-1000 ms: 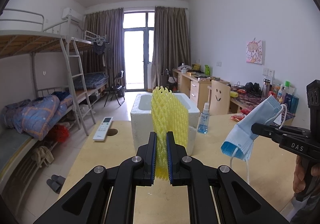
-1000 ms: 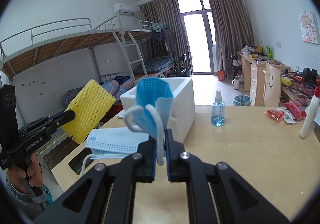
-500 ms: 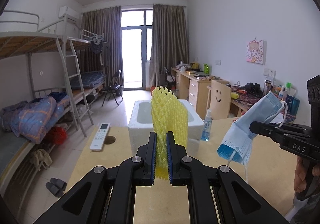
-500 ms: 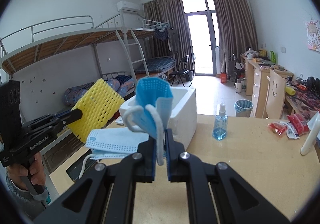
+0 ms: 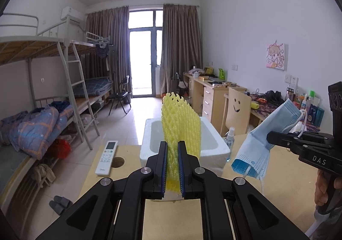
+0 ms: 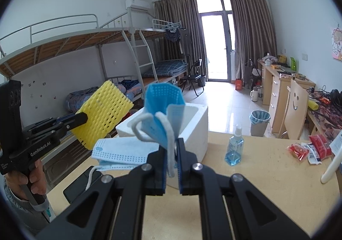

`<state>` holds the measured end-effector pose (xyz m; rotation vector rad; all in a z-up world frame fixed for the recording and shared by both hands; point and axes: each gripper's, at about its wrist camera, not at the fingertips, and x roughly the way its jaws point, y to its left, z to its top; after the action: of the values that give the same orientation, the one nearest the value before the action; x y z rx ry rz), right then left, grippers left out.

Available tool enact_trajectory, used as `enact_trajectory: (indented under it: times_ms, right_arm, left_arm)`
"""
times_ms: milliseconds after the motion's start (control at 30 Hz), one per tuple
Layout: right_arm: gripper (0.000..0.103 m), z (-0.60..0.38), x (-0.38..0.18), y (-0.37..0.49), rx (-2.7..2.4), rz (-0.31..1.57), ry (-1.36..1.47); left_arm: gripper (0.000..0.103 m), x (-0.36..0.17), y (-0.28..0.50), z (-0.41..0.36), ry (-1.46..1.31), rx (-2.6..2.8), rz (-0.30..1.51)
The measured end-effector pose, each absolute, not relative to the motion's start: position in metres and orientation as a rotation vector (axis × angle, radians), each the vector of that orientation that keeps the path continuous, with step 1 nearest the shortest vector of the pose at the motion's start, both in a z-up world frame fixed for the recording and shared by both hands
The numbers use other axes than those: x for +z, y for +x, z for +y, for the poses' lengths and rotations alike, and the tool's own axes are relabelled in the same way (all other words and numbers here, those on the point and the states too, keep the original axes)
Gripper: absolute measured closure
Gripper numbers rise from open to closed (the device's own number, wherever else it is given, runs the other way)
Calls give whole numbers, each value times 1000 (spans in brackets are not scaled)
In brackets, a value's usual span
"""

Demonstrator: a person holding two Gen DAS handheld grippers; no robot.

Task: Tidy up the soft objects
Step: 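Carry the foam net and mask over the white foam box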

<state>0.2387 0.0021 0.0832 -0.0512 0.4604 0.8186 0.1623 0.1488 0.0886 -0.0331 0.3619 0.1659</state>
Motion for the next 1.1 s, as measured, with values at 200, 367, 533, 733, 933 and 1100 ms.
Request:
enact_trajectory:
  times_ms: [200,367,533,733,933,1100]
  right_arm:
    - [92,13,84,253,828,466,-59]
    - [92,19,86,266,831,475,-60]
    - [92,26,86,276,830,475,-73]
    - [92,35,87,287,828,479,-80]
    - [92,43,87,298,820,481,-79]
    - [92,50,84,300,832,494,-85]
  left_arm:
    - [93,89,178,153,-31,164,371]
    - [93,91,195,157,-26,164,379]
    - [93,89,211,163,-33,157,394]
    - [93,90,230,171,-34,165,402]
    - [93,90,238,178,-38,170,399]
    - [93,87,243,179,-40,174,412]
